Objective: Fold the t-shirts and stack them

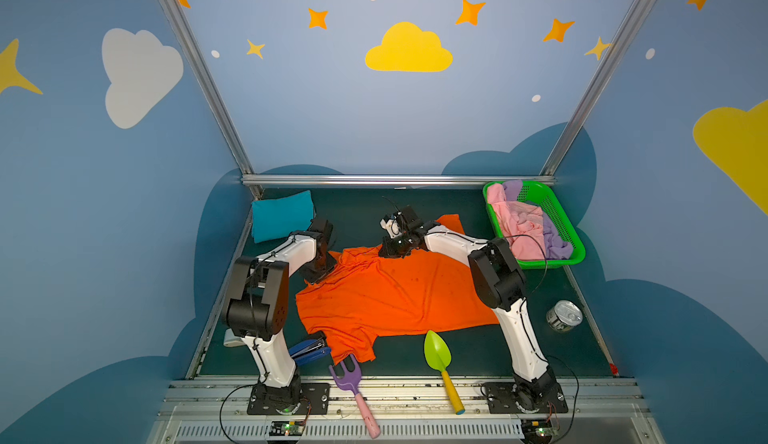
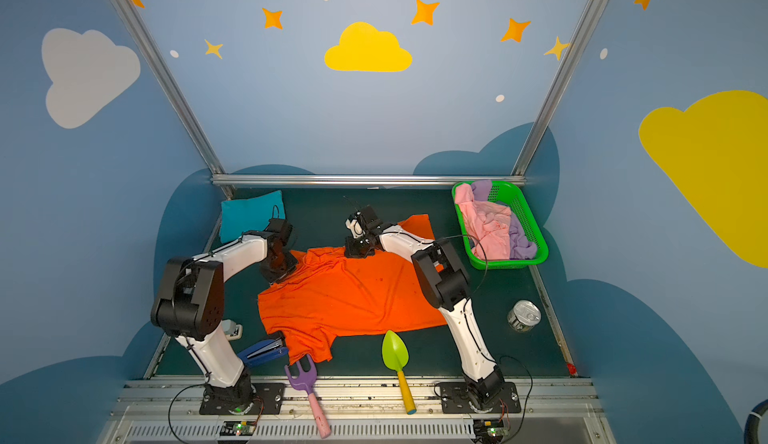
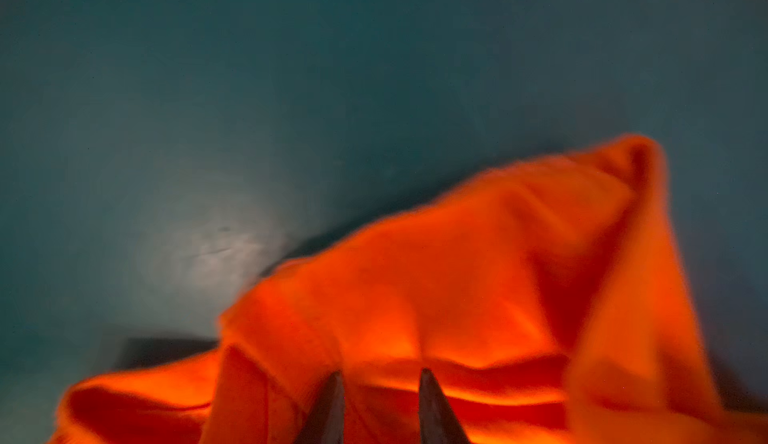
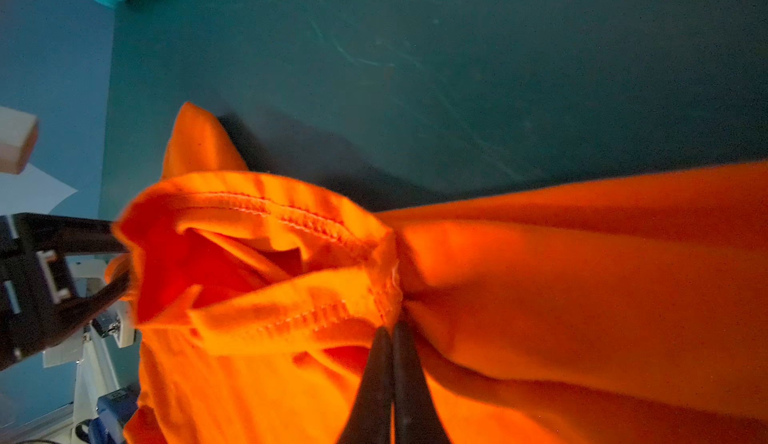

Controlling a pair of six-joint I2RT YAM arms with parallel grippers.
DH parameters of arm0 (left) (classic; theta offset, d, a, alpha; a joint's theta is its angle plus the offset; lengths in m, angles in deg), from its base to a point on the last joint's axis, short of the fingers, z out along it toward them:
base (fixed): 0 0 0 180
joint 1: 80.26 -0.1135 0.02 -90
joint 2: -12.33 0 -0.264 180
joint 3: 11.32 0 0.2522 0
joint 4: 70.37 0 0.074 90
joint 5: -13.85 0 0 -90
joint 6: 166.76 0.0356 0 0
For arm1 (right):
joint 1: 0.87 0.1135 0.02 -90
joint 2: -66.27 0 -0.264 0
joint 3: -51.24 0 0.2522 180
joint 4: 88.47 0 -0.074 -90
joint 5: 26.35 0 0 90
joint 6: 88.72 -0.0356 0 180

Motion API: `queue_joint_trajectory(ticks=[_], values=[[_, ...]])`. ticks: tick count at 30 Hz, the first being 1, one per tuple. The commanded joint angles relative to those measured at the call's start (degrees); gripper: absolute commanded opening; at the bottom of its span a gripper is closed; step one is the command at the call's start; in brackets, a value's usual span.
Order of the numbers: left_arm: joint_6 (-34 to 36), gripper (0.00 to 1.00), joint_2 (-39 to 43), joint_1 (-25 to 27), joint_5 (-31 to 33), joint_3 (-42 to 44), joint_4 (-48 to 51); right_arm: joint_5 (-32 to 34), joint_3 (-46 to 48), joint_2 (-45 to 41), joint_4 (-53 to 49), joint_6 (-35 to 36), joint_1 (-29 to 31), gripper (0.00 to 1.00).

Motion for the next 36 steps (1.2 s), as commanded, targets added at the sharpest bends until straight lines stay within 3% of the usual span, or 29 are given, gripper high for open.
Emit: queue_joint_trajectory(ticks=[1, 5, 8, 15, 20, 26, 30, 36], values=[[0.1, 0.34, 6.2, 0.1, 3.9, -0.6, 5.0, 2.9, 1.8, -3.6, 0.3, 1.0, 1.3, 0.00], [0.9, 0.36, 11.5, 2.1, 4.5, -2.4, 4.3, 5.5, 1.4, -3.4, -2.6, 2.5, 2.5, 0.00], [1.5, 0.46, 12.0, 4.9, 3.6, -4.8, 1.3, 6.5, 0.5, -2.9, -5.3, 2.6, 2.5, 0.00], [4.0, 0.55, -1.4, 9.8, 3.3, -18.2, 4.9, 7.3, 0.9, -3.6, -5.5, 2.6, 2.5, 0.00], [3.7, 0.56, -7.6, 10.9, 1.3, -20.0, 4.3, 7.4, 0.9, -3.7, -5.7, 2.9, 2.4, 0.00], [3.2, 0.44, -11.3, 11.1, 2.7, -22.8, 6.4, 7.4, 0.4, -3.5, -5.6, 2.9, 2.5, 0.00], [3.4, 0.06, -12.5, 11.1, 3.5, -24.3, 8.4, 7.3, -0.7, -3.2, -5.9, 2.6, 2.5, 0.00], [4.5, 0.04, -12.1, 10.6, 4.3, -26.9, 10.1, 7.7, -3.4, -3.2, -6.5, 2.3, 2.1, 0.00]])
